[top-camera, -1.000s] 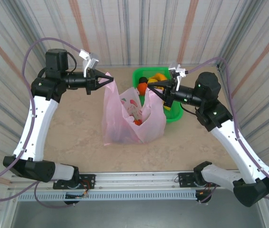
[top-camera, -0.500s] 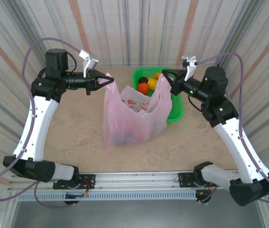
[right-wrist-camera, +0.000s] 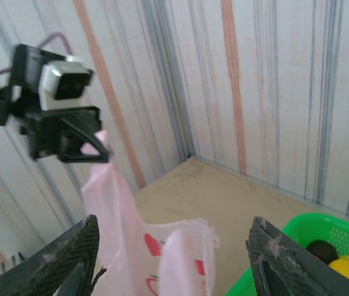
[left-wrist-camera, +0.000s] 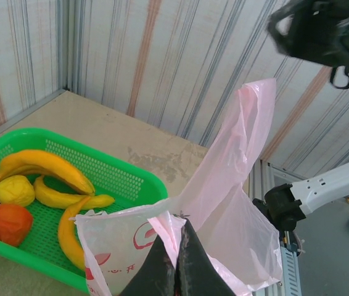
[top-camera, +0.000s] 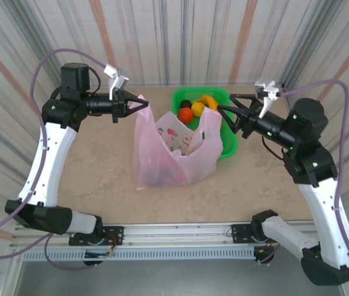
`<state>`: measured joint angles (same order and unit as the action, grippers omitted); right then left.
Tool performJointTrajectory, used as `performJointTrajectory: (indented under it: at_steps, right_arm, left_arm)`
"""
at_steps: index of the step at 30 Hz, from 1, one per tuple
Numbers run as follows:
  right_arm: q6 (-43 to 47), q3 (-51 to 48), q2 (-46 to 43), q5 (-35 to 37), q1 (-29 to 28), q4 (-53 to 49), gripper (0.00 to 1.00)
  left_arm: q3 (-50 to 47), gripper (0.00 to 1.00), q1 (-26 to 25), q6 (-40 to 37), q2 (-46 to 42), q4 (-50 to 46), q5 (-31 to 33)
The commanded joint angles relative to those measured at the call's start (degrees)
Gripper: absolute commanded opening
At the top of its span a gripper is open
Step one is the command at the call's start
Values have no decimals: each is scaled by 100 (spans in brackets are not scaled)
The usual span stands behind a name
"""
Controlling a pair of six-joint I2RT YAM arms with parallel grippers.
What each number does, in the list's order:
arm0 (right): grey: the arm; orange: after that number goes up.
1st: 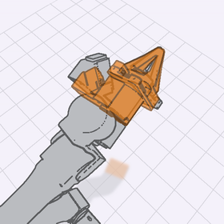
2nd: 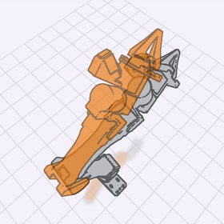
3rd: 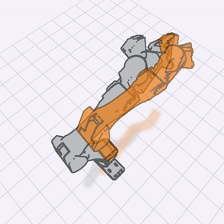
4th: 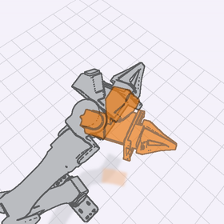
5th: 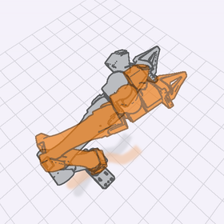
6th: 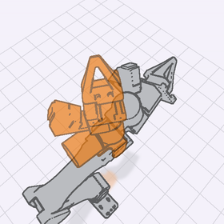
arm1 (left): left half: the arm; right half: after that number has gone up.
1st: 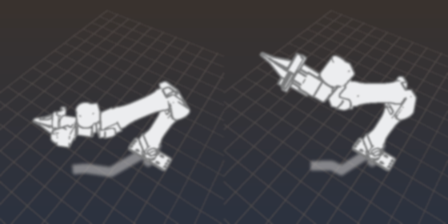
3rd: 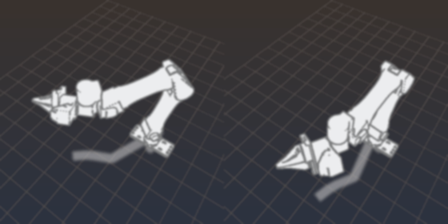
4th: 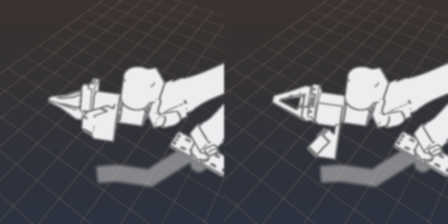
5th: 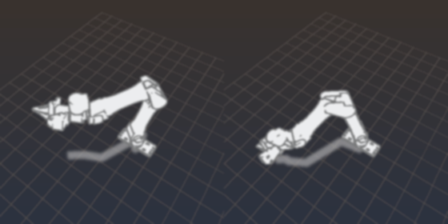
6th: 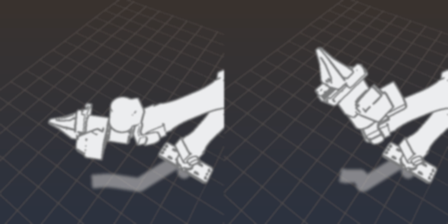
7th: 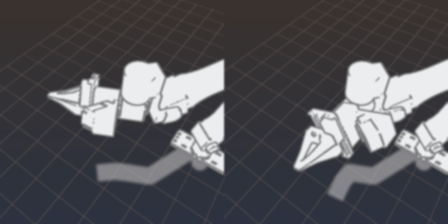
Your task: Place the fake fruits into the plastic bag and tie a complex knot
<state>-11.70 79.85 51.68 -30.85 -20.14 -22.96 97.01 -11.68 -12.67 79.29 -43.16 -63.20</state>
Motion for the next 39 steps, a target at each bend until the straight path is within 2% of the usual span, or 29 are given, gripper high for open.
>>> performJointTrajectory:
  at_steps: [1, 5, 10, 12, 15, 21, 24, 27, 33, 39]
  right_arm:
    - [-291, 140, -218, -317, -274, -598, 65]
    - [-763, 76, -121, -779, -1021, -557, 61]
    - [-553, -180, 540, -426, -2372, -228, 61]
    - [-406, -93, 1058, -341, -2596, -103, 61]
    - [-37, 200, 1733, -387, -2577, -44, 61]
    - [1123, 680, 2616, -357, -2207, 153, 69]
    - [1201, 690, 2866, -734, -1997, 601, 75]
    - [1285, 761, 3095, -1141, -1990, 833, 87]
    - [1309, 986, 3556, -1708, -2053, 1004, 97]
    - [1087, 1203, 3985, -1799, -2166, 1429, 96]
  left_arm:
    - [160, 0, 30, -183, 26, -162, -54]
    - [182, 0, 34, -225, 37, -226, -33]
    - [220, 0, 43, -365, 26, -382, -85]
    - [286, 0, 43, -480, 27, -526, -196]
    - [421, 0, 43, -737, 18, -898, -318]
    - [643, 0, 43, -1253, 25, -1616, -545]
    - [711, 0, 43, -1423, 68, -1837, -606]
    - [775, 0, 43, -1545, 121, -2006, -597]
    - [862, 0, 43, -1590, 206, -2059, -682]
    - [891, 0, 43, -1590, 237, -2065, -782]
